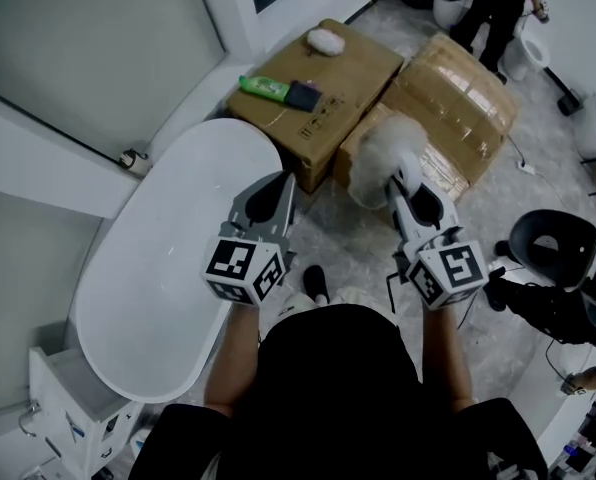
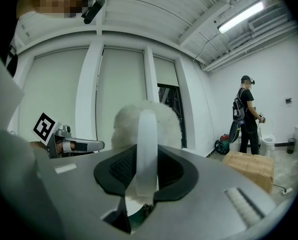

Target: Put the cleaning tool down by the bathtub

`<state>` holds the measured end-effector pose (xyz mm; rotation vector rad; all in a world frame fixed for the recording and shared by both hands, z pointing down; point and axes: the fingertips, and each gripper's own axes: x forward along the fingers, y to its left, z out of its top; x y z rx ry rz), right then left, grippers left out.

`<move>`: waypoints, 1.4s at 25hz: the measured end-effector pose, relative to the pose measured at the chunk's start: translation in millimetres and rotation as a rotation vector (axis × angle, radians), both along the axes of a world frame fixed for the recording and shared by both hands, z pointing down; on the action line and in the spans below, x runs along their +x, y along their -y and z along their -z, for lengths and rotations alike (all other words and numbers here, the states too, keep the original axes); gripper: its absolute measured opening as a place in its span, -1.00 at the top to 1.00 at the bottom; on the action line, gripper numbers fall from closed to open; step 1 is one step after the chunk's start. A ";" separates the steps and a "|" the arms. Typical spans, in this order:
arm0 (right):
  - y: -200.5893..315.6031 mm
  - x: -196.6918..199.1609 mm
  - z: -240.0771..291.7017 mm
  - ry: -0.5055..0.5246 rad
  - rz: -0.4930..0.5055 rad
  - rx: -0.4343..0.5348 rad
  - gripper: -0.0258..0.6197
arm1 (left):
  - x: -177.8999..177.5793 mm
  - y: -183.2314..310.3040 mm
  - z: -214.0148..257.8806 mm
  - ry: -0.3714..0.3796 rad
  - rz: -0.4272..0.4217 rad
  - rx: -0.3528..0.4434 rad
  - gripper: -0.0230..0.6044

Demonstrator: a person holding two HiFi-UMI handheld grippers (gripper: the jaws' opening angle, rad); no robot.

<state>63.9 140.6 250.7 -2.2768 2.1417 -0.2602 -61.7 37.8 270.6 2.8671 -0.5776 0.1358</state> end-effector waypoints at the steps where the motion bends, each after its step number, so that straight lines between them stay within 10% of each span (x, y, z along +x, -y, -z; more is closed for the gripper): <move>1: 5.5 0.0 -1.4 0.002 0.000 -0.004 0.63 | 0.1 5.8 -0.6 -0.001 0.002 -0.002 0.93; 16: 76.2 21.1 -9.8 0.013 0.026 -0.021 0.63 | 6.1 71.7 -5.0 -0.002 0.062 -0.014 0.93; 35: 233.3 72.3 -4.8 -0.005 0.344 -0.024 0.63 | 50.0 178.3 2.7 0.036 0.304 -0.014 0.93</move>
